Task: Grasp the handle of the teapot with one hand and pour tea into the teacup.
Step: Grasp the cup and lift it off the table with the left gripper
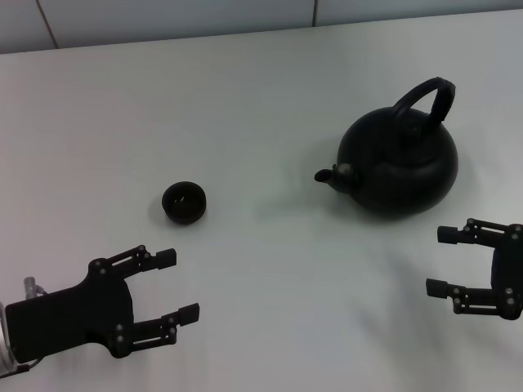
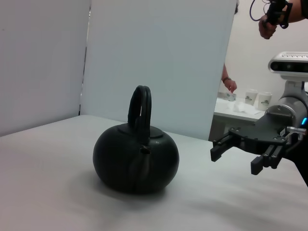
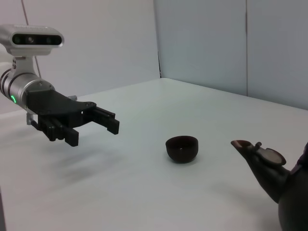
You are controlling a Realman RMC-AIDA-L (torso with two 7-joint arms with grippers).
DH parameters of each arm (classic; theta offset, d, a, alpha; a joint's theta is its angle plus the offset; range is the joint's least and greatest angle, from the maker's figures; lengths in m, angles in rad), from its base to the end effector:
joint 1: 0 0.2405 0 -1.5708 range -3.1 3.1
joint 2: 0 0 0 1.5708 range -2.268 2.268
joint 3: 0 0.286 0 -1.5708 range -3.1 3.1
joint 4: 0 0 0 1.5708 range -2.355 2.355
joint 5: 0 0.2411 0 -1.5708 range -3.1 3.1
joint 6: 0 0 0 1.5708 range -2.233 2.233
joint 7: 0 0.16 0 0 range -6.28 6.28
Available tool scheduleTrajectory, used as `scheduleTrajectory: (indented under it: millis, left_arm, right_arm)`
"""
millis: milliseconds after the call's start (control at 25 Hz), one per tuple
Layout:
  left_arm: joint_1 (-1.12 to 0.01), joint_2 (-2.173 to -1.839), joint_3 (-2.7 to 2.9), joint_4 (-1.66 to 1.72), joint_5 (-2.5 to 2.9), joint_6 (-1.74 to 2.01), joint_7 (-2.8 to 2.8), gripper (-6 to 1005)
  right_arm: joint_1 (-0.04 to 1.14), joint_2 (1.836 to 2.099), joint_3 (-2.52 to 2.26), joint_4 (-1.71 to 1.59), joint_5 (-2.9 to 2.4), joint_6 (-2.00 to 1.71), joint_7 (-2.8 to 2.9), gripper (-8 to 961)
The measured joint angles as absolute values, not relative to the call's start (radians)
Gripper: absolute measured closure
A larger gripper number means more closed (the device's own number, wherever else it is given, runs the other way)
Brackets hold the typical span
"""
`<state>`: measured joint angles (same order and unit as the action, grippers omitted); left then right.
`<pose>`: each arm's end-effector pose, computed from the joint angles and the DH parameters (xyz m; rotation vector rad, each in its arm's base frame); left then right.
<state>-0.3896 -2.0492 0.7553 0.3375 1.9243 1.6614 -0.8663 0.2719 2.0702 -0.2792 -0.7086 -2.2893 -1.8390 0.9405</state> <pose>-0.3416 0.2750 -0.0741 -2.7940 -0.3922 -0.8655 0.3998 0.2423 0.0156 -2.6383 0.4594 0.6046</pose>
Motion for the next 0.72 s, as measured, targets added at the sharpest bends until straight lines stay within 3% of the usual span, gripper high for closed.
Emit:
scheduleTrajectory:
  millis: [720]
  left_arm:
    - [-0.384,-2.055,0.754,0.338,1.923,1.664,-0.868,185]
  right_arm:
    - [0.281,2.072,-0.278,-0.716,-2.288,-1.839,0.932,170]
